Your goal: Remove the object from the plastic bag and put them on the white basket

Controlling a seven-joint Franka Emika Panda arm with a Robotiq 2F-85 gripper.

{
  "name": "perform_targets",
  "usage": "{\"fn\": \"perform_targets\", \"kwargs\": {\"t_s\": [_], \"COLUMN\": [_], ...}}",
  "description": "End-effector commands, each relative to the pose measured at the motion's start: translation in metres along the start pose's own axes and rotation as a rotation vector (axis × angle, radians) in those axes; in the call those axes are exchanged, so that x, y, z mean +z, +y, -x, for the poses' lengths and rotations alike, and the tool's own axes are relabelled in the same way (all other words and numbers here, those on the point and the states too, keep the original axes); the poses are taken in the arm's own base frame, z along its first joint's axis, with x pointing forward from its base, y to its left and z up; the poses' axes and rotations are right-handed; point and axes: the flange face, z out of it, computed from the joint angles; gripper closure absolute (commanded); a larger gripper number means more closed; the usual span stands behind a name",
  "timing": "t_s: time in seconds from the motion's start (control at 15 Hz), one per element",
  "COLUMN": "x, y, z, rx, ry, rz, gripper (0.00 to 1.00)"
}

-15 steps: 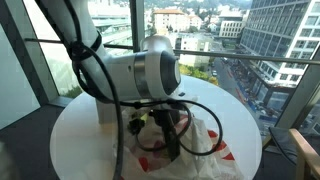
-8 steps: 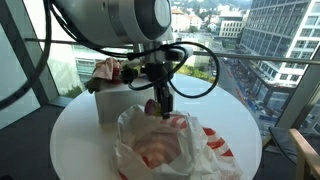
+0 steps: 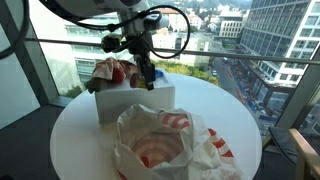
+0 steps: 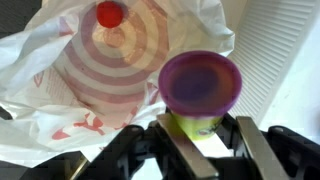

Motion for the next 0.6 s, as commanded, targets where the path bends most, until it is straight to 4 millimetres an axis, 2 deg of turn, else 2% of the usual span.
{"fn": "perform_targets", "kwargs": {"t_s": [0.0, 0.27, 0.4, 0.53], "x": [0.018, 0.034, 0.038, 0.043], "y": [-0.062, -0.129, -0.155, -0.173], "z": [0.017, 0.030, 0.028, 0.019], "rx": [-0.038, -0.070, -0.061, -0.044], "ry": [0.041, 0.129, 0.144, 0.144], "rz": [-0.008, 0.003, 0.001, -0.013], "gripper": [0.82, 0.82, 0.82, 0.82]}}
